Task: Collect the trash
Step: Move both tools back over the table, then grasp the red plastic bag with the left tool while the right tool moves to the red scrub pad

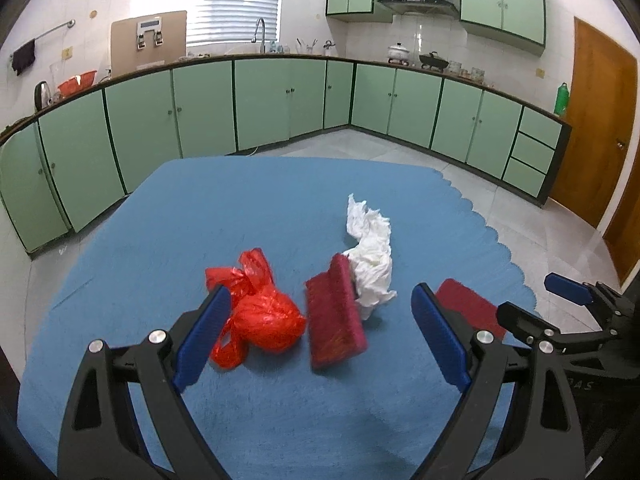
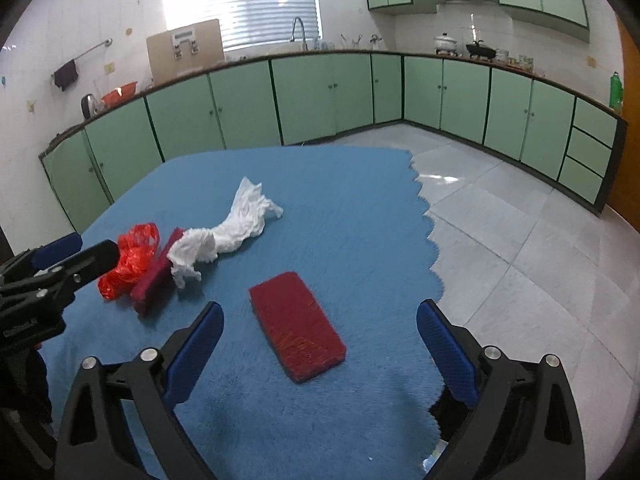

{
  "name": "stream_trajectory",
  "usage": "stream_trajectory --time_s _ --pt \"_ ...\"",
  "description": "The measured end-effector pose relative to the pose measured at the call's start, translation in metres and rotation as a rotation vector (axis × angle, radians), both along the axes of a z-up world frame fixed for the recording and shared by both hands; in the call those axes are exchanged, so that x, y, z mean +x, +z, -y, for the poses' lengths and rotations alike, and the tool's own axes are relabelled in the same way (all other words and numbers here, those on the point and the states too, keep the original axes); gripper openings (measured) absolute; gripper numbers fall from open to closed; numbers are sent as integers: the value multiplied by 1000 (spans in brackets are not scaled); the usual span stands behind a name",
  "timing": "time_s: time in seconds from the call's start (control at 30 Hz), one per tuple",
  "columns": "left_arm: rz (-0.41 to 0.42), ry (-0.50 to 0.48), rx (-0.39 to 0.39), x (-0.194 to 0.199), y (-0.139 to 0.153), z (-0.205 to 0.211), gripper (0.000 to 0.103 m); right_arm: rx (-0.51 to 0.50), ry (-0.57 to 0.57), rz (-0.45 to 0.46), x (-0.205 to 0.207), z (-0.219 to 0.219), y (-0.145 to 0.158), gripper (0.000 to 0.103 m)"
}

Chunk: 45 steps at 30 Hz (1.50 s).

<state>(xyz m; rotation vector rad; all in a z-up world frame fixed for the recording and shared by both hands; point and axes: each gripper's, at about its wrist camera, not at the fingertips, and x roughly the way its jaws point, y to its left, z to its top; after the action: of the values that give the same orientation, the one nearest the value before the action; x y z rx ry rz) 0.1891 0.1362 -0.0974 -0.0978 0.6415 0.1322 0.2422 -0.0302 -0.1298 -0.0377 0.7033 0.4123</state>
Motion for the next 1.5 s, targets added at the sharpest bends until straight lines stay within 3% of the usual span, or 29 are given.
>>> stream_trajectory --time_s 0.6,0.8,1.33,1.5 --pt "-52 13 -18 8 -22 -4 89 -62 35 -137 19 -10 -31 74" --pt "-63 13 -26 9 -25 -7 89 -89 61 -125 17 -17 -30 50" --pt "-42 90 -16 14 -20 -43 88 -19 35 -74 18 -25 -7 49" --pt "-70 101 -30 27 -26 -53 72 -22 51 -72 18 -33 -5 49"
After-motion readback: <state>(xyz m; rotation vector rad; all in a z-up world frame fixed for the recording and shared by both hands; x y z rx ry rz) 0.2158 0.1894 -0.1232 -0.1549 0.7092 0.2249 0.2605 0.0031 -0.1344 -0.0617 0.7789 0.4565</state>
